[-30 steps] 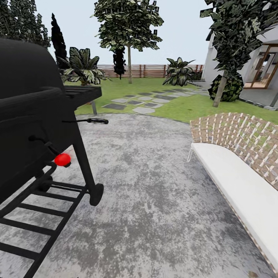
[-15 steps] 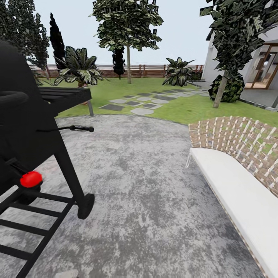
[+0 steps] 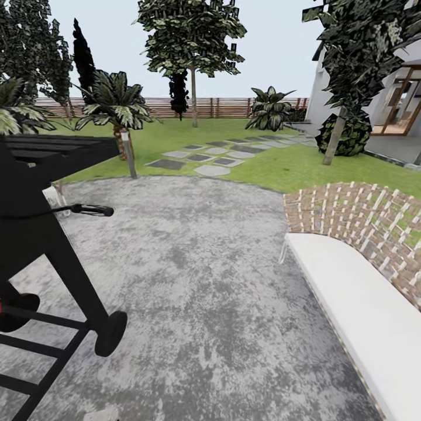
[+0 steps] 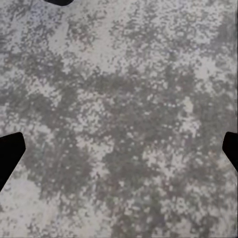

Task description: In the garden, pick up the pesticide atomizer on the floor and spray pesticide onto both trees until each tree trunk is fully covered.

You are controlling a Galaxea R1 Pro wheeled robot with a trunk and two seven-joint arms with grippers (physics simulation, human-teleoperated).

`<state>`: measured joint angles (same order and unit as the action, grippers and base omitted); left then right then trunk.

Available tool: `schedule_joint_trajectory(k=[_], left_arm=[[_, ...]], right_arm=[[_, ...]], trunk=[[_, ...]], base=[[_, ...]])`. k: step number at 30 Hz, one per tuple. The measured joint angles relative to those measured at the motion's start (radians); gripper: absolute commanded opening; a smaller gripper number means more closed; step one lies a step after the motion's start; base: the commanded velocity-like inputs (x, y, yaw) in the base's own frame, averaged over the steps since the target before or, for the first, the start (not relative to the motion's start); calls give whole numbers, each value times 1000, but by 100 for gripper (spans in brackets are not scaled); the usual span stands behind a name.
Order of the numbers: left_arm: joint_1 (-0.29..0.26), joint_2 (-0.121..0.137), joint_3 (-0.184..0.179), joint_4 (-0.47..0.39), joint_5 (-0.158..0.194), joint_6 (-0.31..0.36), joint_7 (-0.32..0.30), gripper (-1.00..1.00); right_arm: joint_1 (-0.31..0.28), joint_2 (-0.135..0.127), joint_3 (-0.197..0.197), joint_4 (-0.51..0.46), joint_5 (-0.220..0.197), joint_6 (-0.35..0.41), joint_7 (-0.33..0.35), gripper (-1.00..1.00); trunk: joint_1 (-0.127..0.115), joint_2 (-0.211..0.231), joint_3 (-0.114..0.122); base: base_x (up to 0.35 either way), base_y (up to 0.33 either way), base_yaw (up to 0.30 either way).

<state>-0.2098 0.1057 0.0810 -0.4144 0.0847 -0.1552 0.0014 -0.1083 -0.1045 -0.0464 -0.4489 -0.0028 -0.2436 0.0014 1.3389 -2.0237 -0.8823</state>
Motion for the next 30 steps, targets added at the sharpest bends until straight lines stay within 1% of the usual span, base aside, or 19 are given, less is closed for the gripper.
schedule_joint_trajectory(k=[10,22,26,30], left_arm=[[0,0,1,0,0,0,0,100],[0,0,1,1,0,0,0,100],[0,0,2,0,0,0,0,100],[0,0,2,0,0,0,0,100]], right_arm=[[0,0,0,1,0,0,0,100],[0,0,2,0,0,0,1,100],[0,1,2,1,0,0,1,100],[0,1,2,1,0,0,0,100]], trunk=[[0,0,0],[0,0,0],[0,0,0],[0,0,0]], base=[[319,-164,0],[330,-108,4],[332,-101,128],[332,-101,231]])
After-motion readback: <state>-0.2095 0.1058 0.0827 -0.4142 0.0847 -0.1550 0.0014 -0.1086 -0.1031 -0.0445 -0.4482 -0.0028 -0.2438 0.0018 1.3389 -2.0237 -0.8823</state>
